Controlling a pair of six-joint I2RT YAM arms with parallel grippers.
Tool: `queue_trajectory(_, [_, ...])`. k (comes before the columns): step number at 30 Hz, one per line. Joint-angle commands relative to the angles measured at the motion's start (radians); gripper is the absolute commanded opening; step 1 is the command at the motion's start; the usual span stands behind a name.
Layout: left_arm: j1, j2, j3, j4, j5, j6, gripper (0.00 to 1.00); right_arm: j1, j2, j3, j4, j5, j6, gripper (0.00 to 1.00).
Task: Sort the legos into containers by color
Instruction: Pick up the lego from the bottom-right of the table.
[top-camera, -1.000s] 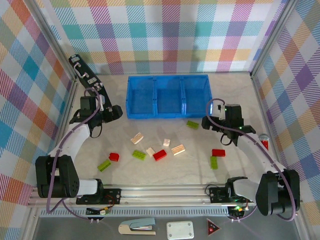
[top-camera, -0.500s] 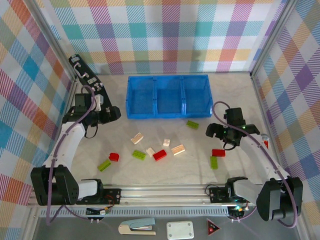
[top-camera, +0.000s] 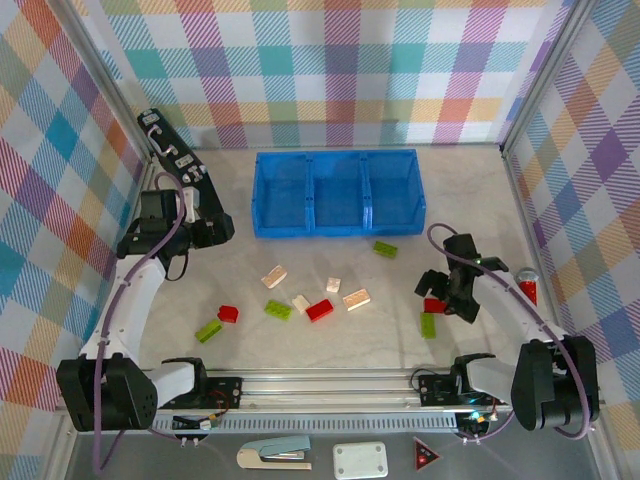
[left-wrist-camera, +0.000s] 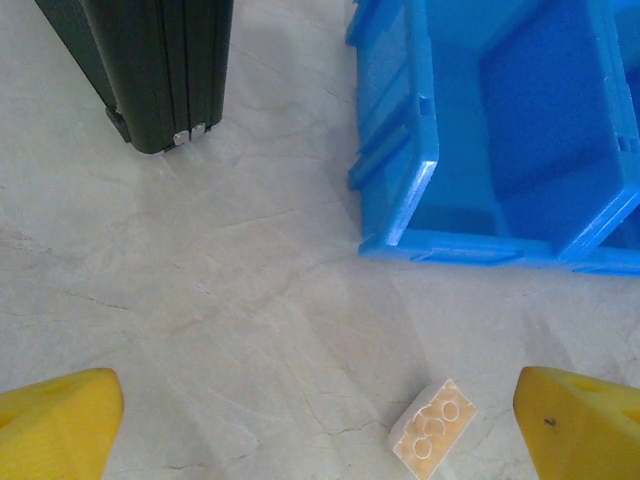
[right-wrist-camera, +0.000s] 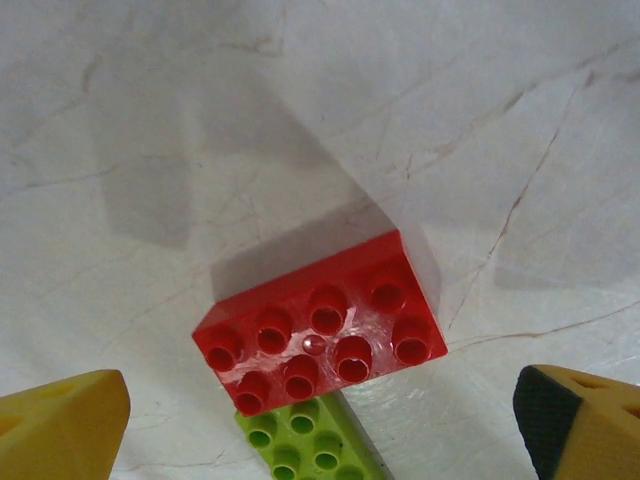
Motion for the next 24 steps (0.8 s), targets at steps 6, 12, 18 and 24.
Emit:
queue_trajectory(6, [0.013,-0.021,-0.014,-0.014,-0.026,0.016,1.0,0.017,0.047,0.008,0.018,-0.05,0.011,0.99])
queue_trajectory(12, [0.013,-0.015,-0.01,-0.012,-0.012,0.016,1.0,0.043,0.051,0.004,0.041,-0.096,-0.006,1.0])
queue_trajectory(18, [0.013,-0.01,-0.013,-0.011,0.009,0.007,1.0,0.099,0.068,0.005,0.045,-0.096,0.013,0.99])
queue_trajectory(24, [0.013,0.017,-0.005,-0.025,0.007,0.005,1.0,0.138,0.071,0.026,0.003,0.007,0.03,0.98])
